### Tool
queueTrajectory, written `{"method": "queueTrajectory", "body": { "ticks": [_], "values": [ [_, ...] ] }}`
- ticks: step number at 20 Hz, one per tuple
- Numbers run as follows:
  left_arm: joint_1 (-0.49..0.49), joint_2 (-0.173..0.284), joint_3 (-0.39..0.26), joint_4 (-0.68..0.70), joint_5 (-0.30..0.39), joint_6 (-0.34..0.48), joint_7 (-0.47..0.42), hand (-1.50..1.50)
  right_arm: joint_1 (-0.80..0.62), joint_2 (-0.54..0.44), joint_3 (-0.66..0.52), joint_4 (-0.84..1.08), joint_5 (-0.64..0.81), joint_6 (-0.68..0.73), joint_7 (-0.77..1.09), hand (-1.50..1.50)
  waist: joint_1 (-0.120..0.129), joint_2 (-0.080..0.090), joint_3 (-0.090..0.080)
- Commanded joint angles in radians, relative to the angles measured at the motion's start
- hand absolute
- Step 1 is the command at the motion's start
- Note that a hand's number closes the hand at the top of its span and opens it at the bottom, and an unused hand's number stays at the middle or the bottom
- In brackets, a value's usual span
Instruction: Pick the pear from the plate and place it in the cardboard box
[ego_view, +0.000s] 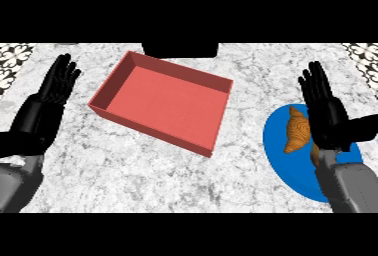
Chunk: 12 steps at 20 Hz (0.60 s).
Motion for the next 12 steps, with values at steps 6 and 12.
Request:
{"method": "queueTrajectory", "body": {
  "ticks": [6, 12],
  "values": [
    [0.147, 0.003, -0.054, 0.119, -0.147, 0.140, 0.112, 0.00, -0.204, -0.190, -0.194, 0.284, -0.093, 0.105, 0.162, -1.50, 0.067, 0.037, 0.000],
    [0.179, -0.019, -0.074, 0.098, -0.138, 0.141, 0.181, 0.00, -0.125, -0.194, -0.151, 0.443, 0.159, -0.187, 0.235, -1.50, 0.041, 0.024, -0.002]
  ]
}}
